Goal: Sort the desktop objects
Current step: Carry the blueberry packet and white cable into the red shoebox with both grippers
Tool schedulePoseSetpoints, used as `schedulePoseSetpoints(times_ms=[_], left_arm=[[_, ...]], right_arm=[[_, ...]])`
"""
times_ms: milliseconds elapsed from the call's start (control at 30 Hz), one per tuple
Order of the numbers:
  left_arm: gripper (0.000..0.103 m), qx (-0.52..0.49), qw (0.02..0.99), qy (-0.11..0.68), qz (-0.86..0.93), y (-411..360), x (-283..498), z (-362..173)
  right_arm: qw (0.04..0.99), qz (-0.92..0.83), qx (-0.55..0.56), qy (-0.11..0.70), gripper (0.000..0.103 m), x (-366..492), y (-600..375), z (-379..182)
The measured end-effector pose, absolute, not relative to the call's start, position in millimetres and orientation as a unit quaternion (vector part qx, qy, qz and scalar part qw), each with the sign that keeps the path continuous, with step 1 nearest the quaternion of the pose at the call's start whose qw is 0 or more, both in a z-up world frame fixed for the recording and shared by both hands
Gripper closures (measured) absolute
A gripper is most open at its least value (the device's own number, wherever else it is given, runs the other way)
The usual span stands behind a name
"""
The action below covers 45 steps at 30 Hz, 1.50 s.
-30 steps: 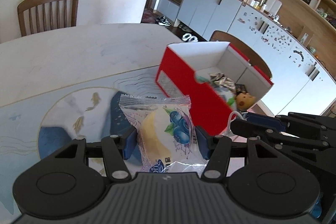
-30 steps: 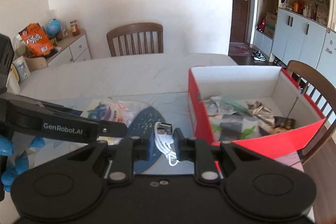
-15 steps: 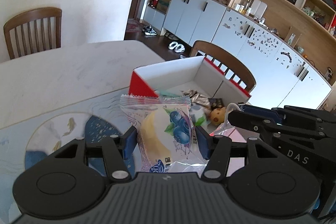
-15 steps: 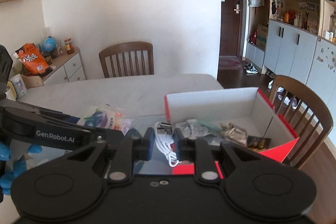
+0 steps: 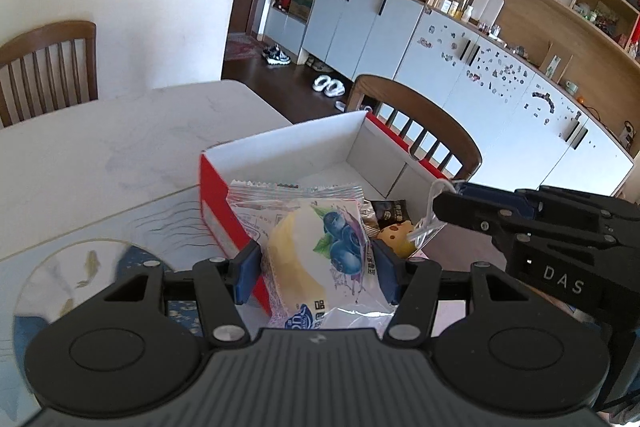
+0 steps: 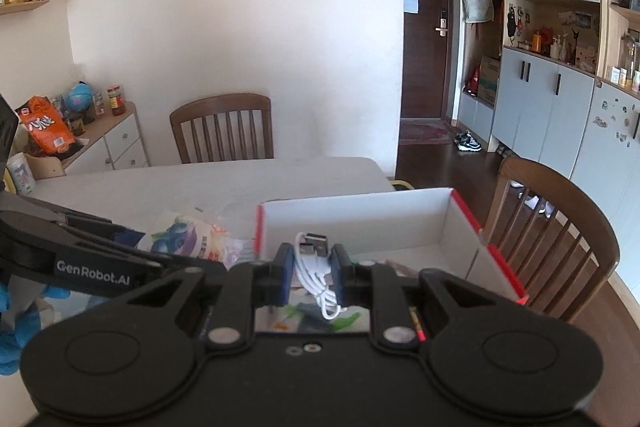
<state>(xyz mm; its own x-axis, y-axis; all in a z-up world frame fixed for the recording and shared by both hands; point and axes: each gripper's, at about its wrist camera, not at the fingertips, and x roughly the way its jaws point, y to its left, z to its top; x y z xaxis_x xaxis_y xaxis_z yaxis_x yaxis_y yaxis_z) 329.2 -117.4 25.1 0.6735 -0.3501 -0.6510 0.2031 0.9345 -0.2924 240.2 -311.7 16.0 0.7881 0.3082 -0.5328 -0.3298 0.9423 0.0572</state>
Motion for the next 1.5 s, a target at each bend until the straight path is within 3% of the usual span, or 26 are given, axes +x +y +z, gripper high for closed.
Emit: schedulePoseSetpoints(times_ms=[667,1500], left_arm=[[0.046,-0.075,0.895,0.416,-0.145,-173.2,416.4,6.6],[0.046,-0.045,0.839,0.524,-0.14,-178.2,507.7,-40.4]], right_arm=[[0.928,0.155,-0.004,0.34,0.083,321.5,-374.1,-11.7],[0.874,0.186,-0.034,0.448,0.083,395.0,-381.6,-32.9]])
